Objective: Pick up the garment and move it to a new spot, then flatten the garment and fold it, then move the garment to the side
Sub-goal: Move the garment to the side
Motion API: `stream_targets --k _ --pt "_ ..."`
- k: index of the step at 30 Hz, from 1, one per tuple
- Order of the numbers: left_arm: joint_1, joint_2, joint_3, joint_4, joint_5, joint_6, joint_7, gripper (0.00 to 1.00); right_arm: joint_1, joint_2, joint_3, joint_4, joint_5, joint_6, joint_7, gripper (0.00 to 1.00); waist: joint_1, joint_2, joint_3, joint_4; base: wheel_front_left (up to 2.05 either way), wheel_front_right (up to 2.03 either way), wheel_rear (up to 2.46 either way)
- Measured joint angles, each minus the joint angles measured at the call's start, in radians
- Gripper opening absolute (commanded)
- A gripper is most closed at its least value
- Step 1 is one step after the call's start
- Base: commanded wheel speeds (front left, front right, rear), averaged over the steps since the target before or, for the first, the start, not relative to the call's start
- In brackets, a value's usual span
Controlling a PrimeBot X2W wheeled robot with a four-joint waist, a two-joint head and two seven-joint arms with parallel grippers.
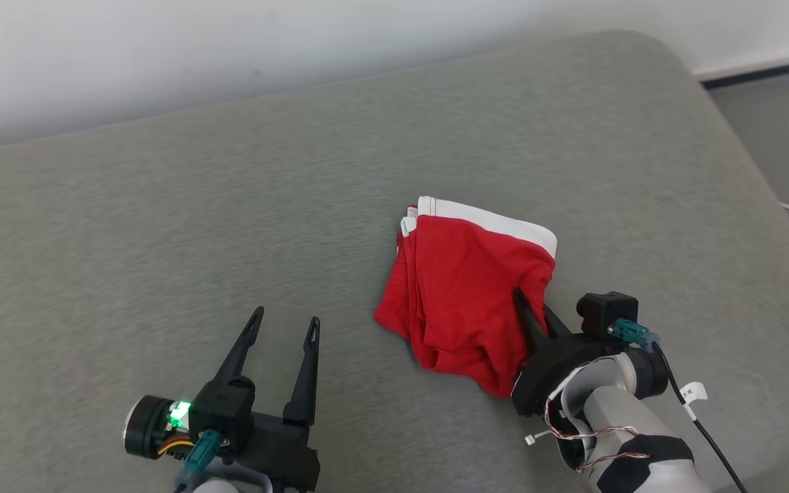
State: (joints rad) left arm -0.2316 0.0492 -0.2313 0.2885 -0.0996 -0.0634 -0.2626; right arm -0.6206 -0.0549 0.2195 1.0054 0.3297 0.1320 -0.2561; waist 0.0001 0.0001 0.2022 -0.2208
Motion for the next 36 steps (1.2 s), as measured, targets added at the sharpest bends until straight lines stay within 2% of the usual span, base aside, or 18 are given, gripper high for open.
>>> stream_targets --k 10,17,24,31,36 --pt "-0.033 0.0 -0.009 0.007 0.037 -0.028 0.0 1.0 -0.002 0.0 0.078 -0.038 0.053 0.0 -0.004 0.0 -0.0001 0.0 0.024 -0.22 0.0 0.0 0.0" --pt "-0.051 0.002 -0.002 0.013 0.049 -0.035 0.0 1.0 -0.071 -0.041 0.084 -0.067 -0.043 0.0 -0.005 0.0 0.0 0.0001 0.089 -0.292 0.0 0.0 0.0" --pt "-0.092 0.006 -0.008 0.008 0.072 -0.034 0.0 1.0 -0.187 -0.118 0.063 -0.051 -0.122 0.0 -0.005 0.0 0.0 0.0001 0.142 -0.265 0.0 0.0 0.0" --pt "-0.143 0.009 -0.025 -0.032 0.093 -0.024 0.0 1.0 -0.339 -0.234 0.019 0.076 -0.202 0.0 -0.005 0.0 0.0 0.0001 0.207 -0.16 0.0 0.0 0.0" --pt "-0.165 0.009 -0.037 -0.063 0.094 -0.012 0.0 1.0 -0.419 -0.347 -0.043 0.195 -0.262 0.0 0.0 0.0 0.0001 0.0 0.254 -0.071 0.0 0.0 0.0"
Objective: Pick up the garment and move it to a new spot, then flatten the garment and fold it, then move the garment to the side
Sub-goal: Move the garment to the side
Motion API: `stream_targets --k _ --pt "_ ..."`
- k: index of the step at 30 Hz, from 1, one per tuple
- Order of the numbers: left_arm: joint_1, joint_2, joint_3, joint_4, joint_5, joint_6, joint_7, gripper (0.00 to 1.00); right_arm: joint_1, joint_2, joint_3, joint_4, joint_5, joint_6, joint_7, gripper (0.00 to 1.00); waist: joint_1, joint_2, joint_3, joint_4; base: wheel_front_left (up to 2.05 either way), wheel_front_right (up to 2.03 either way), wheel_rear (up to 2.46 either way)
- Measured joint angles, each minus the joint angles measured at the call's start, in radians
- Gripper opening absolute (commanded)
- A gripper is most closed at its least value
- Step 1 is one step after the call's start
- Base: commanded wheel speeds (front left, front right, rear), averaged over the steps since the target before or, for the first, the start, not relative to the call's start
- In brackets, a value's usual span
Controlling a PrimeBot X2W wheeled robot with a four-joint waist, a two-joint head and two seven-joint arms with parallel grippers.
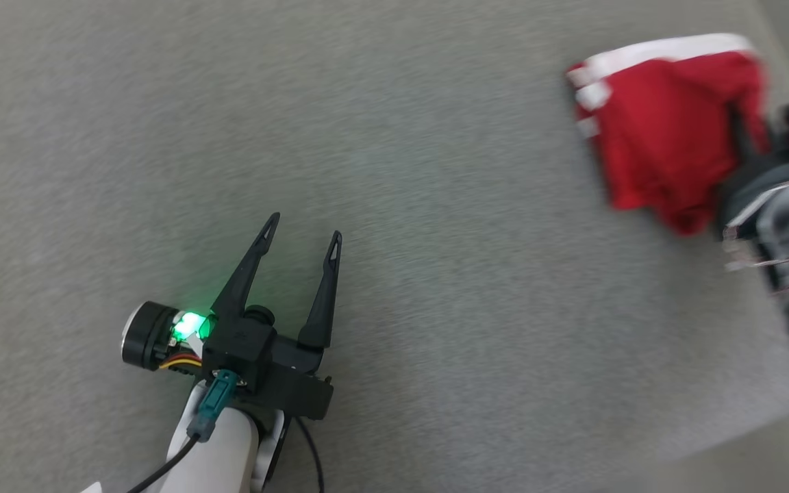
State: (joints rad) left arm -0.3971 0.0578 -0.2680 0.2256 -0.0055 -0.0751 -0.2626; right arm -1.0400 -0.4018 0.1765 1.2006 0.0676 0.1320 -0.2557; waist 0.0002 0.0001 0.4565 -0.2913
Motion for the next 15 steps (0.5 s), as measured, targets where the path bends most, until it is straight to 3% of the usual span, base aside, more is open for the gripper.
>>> stream_targets --k 4,5,6,7,15 --pt "-0.006 -0.002 -0.003 -0.027 -0.001 0.015 0.0 1.0 -0.043 -0.1 -0.07 0.045 -0.058 0.0 0.004 0.0 0.0 0.0 0.035 0.068 0.0 0.0 0.0" --pt "-0.008 -0.002 0.001 -0.03 -0.004 0.022 0.0 1.0 -0.048 -0.121 -0.083 0.05 -0.086 0.0 0.011 0.14 -0.0001 0.0 0.044 0.084 0.0 0.0 0.0" --pt "-0.01 -0.003 0.004 -0.035 -0.005 0.023 0.0 1.0 -0.052 -0.142 -0.112 0.055 -0.096 0.0 0.015 0.48 -0.0001 0.0 0.052 0.099 0.0 0.0 0.0" --pt "-0.012 -0.003 0.008 -0.04 -0.005 0.025 0.0 1.0 -0.055 -0.159 -0.132 0.058 -0.115 0.0 0.019 1.0 0.0 0.0 0.061 0.114 0.0 0.0 0.0" --pt "-0.016 -0.015 0.017 -0.062 -0.021 0.037 -0.004 1.0 -0.04 -0.155 -0.373 -0.018 -0.206 0.0 -0.002 1.0 -0.0001 -0.0001 0.112 0.191 0.0 0.0 0.0"
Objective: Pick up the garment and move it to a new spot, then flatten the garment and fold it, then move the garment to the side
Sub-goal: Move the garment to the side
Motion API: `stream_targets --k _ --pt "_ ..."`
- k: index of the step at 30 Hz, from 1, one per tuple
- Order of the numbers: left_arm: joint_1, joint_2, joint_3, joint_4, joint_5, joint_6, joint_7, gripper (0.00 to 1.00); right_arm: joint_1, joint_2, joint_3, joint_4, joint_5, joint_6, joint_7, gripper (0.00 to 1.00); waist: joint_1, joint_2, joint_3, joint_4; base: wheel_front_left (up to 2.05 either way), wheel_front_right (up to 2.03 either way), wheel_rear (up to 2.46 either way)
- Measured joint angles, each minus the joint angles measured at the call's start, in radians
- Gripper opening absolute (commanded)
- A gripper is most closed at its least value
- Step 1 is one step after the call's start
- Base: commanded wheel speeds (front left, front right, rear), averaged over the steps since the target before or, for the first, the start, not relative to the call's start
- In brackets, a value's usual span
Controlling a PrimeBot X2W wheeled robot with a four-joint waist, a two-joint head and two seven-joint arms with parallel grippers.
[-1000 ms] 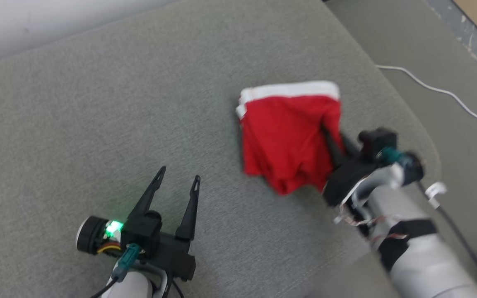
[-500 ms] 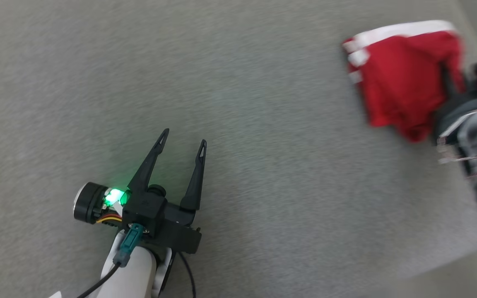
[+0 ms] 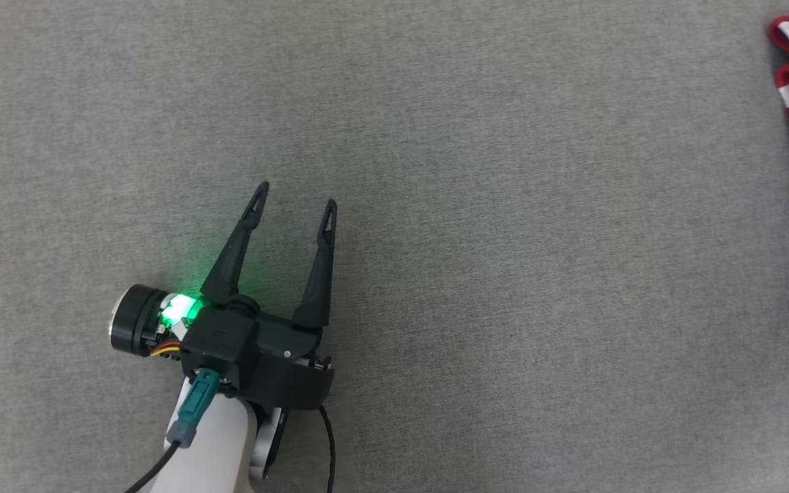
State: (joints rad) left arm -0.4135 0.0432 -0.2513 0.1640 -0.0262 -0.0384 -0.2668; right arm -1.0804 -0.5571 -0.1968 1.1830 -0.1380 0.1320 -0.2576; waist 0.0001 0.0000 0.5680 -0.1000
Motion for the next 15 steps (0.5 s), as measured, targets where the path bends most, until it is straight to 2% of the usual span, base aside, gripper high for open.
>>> stream_targets --k 6,10,15 --pt "0.004 0.004 0.014 0.002 -0.009 0.006 0.0 1.0 0.083 0.1 -0.125 -0.228 -0.082 0.0 -0.004 1.0 0.0 0.0 -0.019 0.009 0.0 0.0 0.0" --pt "0.027 0.007 0.025 0.011 -0.017 0.008 0.002 1.0 0.145 0.143 -0.173 -0.302 -0.136 0.0 -0.004 1.0 -0.0002 0.0 -0.053 0.004 0.0 0.0 0.0" --pt "0.054 0.008 0.042 0.014 -0.024 0.015 0.004 1.0 0.202 0.215 -0.194 -0.392 -0.119 0.0 -0.004 1.0 -0.0002 0.0 -0.101 0.003 0.0 0.0 0.0"
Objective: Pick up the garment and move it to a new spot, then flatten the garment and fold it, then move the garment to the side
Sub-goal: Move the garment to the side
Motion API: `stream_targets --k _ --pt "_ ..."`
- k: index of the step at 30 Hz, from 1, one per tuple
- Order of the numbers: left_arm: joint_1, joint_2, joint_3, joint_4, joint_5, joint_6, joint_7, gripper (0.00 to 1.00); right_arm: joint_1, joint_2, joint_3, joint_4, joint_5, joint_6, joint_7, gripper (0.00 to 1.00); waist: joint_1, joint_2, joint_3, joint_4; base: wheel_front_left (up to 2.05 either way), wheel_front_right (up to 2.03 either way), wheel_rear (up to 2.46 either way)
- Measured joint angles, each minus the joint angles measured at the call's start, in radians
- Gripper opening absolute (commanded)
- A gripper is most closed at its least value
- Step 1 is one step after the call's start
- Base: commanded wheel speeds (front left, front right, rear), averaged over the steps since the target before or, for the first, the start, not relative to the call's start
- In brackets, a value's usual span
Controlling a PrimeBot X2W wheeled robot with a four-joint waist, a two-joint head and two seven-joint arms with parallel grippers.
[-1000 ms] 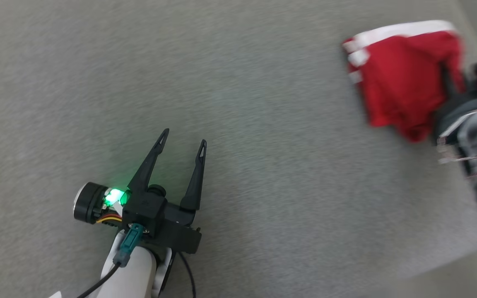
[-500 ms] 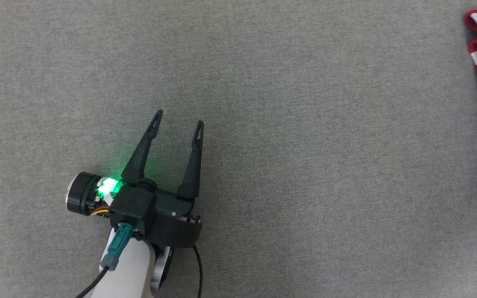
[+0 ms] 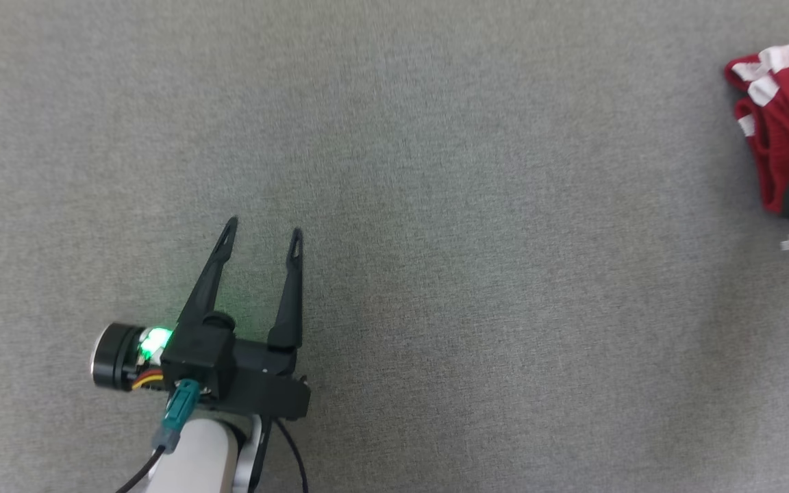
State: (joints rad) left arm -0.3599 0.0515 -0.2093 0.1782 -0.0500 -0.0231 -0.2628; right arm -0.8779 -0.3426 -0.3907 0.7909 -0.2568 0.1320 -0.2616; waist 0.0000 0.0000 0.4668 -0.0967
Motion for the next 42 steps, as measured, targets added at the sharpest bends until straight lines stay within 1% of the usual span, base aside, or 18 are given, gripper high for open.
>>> stream_targets --k 3,7,13,16,20,26,36,42 --pt "0.023 0.0 0.019 0.003 -0.003 0.007 0.0 1.0 0.058 0.053 0.025 -0.084 0.053 0.0 0.0 1.0 0.0 0.0 -0.031 0.002 0.0 0.0 0.0" --pt "0.058 0.0 0.055 0.008 -0.01 0.019 0.0 1.0 0.174 0.13 0.076 -0.196 0.132 0.0 0.0 1.0 0.0 0.0 -0.077 0.007 0.0 0.0 0.0" --pt "0.119 0.0 0.127 0.016 -0.013 0.028 0.0 1.0 0.34 0.198 0.159 -0.316 0.235 0.0 0.0 1.0 -0.0001 -0.0001 -0.15 0.016 0.0 0.0 0.0" --pt "0.148 0.001 0.155 0.019 -0.019 0.032 0.0 1.0 0.409 0.226 0.203 -0.349 0.254 0.0 0.0 1.0 -0.0001 -0.0001 -0.186 0.022 0.0 0.0 0.0" --pt "0.193 0.0 0.181 0.026 -0.019 0.032 0.0 1.0 0.497 0.252 0.236 -0.362 0.273 0.0 0.0 1.0 -0.0002 -0.0001 -0.234 0.032 0.0 0.0 0.0" --pt "0.25 0.001 0.218 0.072 -0.022 0.022 0.0 1.0 0.586 0.274 0.297 -0.313 0.278 0.0 0.0 1.0 -0.0002 -0.0001 -0.305 0.048 0.0 0.0 0.0" --pt "0.319 0.0 0.26 0.146 -0.04 -0.002 0.0 1.0 0.625 0.287 0.378 -0.251 0.305 0.0 0.0 1.0 -0.0001 -0.0001 -0.419 0.07 0.0 0.0 0.0" --pt "0.323 0.0 0.292 0.174 -0.049 -0.011 0.0 1.0 0.631 0.289 0.397 -0.244 0.334 0.0 0.0 1.0 -0.0001 -0.0001 -0.469 0.081 0.0 0.0 0.0"
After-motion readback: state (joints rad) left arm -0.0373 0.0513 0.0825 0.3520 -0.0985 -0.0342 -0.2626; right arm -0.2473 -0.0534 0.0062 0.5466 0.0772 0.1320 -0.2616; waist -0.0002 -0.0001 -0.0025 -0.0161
